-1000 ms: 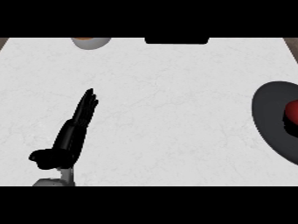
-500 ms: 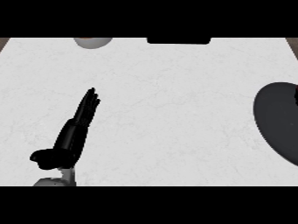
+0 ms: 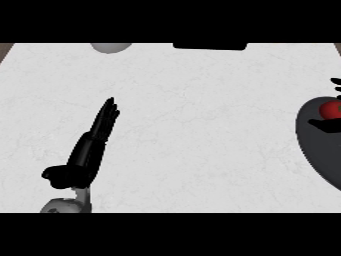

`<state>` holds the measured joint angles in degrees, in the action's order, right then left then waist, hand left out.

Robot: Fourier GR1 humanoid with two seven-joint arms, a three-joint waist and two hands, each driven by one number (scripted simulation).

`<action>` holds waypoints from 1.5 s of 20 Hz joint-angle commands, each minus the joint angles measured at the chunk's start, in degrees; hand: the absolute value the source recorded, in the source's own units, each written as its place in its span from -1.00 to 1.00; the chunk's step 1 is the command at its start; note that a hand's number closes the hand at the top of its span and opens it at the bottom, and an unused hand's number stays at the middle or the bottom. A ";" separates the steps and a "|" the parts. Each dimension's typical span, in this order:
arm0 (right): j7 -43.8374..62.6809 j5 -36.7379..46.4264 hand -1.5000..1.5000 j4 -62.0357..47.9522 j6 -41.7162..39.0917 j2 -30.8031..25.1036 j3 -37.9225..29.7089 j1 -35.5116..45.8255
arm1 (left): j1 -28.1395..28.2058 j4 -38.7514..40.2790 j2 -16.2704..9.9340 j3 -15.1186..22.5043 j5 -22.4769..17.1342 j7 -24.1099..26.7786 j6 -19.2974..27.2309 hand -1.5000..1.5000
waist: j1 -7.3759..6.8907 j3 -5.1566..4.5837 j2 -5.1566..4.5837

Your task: Pick the tomato from the plate and place it in the pan

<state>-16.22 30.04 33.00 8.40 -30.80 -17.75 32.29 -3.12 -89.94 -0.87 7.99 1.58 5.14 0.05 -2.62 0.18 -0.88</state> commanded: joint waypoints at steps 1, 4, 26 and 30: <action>-8.01 -0.91 -1.00 -10.88 -0.73 -0.41 -1.65 5.43 | -1.71 1.44 0.65 0.07 1.19 0.33 0.97 0.00 | 0.65 0.00 0.13; -12.54 -7.43 -1.00 -7.09 0.55 0.66 -7.39 4.40 | 2.29 -2.70 -1.43 -0.96 -0.85 0.26 -0.82 0.00 | 0.86 0.00 0.46; -32.70 -24.24 -1.00 -12.85 -43.90 -14.32 -16.88 -13.36 | 1.52 1.31 -0.89 -3.61 -1.48 3.31 -0.52 0.00 | 2.54 -0.05 0.64; -36.26 -24.25 -1.00 -8.92 -43.25 -14.16 -15.36 -19.23 | 0.76 1.71 -0.56 -2.53 -0.45 2.04 -0.41 0.00 | 3.07 -0.11 0.81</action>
<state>-42.65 5.94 23.30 -27.24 -44.23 -33.75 18.68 -0.77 -90.68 -1.85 5.81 0.76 6.04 -0.57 0.09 0.06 -0.05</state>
